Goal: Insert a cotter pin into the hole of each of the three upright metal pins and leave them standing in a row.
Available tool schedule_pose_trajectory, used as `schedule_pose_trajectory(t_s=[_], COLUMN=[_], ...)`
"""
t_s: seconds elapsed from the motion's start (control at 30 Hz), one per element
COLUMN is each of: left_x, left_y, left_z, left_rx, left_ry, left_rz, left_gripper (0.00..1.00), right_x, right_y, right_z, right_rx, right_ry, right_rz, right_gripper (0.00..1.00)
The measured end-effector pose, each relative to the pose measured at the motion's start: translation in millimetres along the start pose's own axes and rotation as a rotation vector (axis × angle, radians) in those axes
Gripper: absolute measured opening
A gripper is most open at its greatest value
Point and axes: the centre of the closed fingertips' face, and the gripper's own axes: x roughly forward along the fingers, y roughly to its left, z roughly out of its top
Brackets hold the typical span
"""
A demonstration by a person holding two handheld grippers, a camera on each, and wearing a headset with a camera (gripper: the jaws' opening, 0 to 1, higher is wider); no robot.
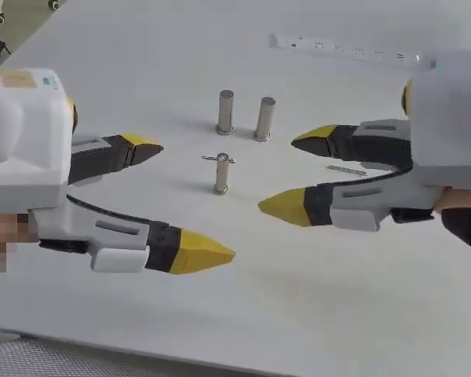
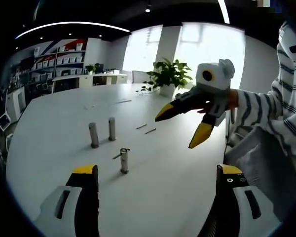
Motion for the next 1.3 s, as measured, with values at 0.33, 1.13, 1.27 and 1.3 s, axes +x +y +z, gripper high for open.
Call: schedule_pose_trajectory(t_s=[0.33, 1.13, 1.27, 1.3], left_x=[6.2, 14.4, 16.7, 17.6], left_y=[-6.6, 19.1, 35.1, 38.7], left_z=[3.3, 35.8, 47.5, 48.7], left_rx=[0.029, 0.046, 0.018, 0.017], left_ry=[0.01, -0.069, -0.098, -0.098], left_rz=[-0.014, 0.04, 0.061, 0.068], left_gripper=[0.99, 0.99, 0.99, 0.99], right_x=[-26.0, -73.2, -77.6, -78.4], right_y=[6.4, -11.7, -13.0, -13.2], right_z=[-30.3, -49.3, -48.1, -47.6], right_rx=[0.062, 0.328, 0.366, 0.376], right_ry=[0.051, -0.037, -0.064, -0.07], right_rz=[-0.063, -0.281, -0.296, -0.298], right_gripper=[0.7, 0.96, 0.97, 0.98])
